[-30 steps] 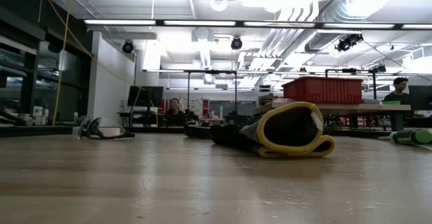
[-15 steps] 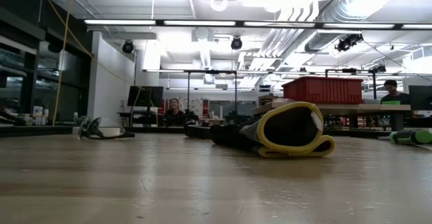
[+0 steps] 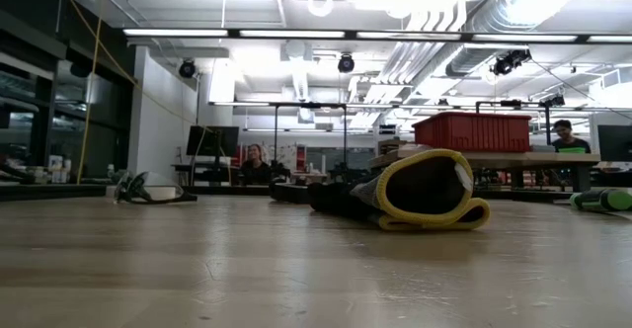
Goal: Coil cords
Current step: Coil the orange wire onto the spool
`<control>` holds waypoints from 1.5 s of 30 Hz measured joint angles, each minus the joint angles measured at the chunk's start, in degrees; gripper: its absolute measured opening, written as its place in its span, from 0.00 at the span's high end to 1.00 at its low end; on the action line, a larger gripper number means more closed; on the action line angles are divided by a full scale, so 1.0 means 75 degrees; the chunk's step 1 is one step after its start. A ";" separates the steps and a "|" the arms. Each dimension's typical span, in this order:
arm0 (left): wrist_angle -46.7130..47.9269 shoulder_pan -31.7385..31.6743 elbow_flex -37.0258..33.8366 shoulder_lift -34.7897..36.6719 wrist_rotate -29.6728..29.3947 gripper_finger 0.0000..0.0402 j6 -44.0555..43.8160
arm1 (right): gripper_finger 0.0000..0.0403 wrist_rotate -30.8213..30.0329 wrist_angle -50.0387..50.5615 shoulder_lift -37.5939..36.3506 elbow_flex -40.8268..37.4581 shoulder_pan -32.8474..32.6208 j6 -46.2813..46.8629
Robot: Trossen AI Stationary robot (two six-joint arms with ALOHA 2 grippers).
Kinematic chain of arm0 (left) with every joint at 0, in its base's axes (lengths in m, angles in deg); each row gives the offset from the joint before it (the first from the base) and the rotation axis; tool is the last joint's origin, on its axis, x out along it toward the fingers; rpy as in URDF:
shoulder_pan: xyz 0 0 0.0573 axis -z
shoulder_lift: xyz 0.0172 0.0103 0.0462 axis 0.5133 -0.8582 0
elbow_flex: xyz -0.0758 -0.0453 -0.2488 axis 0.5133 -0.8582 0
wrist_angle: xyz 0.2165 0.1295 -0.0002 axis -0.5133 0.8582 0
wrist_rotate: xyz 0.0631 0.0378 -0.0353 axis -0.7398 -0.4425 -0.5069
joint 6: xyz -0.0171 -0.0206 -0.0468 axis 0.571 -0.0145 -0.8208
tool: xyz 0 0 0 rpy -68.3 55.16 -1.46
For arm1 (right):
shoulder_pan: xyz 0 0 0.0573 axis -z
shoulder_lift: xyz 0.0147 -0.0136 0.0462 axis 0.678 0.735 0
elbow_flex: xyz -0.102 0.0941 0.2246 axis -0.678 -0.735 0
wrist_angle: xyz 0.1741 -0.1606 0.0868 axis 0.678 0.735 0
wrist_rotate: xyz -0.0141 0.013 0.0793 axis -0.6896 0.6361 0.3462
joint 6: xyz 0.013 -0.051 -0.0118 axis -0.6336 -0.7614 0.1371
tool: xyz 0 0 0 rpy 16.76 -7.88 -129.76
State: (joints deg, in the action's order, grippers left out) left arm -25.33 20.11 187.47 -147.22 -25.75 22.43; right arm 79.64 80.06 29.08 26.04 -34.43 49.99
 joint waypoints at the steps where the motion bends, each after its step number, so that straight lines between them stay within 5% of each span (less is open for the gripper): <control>1: -0.0210 -0.0051 0.0000 -0.0088 0.0218 1.00 -0.0373 | 1.00 0.0003 -0.0107 0.0001 0.0000 -0.0027 0.0000; 13: -0.1959 -0.0182 0.0003 -0.1107 0.2313 1.00 -0.4445 | 1.00 0.0033 -0.1715 0.0003 0.0000 -0.0411 0.0031; 26: -0.1822 -0.0447 0.0006 -0.1175 0.2724 1.00 -0.4472 | 1.00 -0.0317 -0.2309 0.0017 -0.0001 -0.0823 -0.0034; 29: -0.1771 -0.0470 0.0006 -0.1149 0.3349 1.00 -0.5036 | 1.00 -0.0709 -0.2363 0.0017 -0.0001 -0.0826 -0.0088; 45: 0.0837 -0.0360 0.0004 -0.0228 0.4782 1.00 -0.6655 | 1.00 -0.0349 -0.3088 0.0026 -0.0007 -0.0771 -0.0549</control>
State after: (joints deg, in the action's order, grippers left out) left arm -19.06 17.41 187.50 -148.93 10.11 -27.49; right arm 77.02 56.90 29.27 25.98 -40.21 45.87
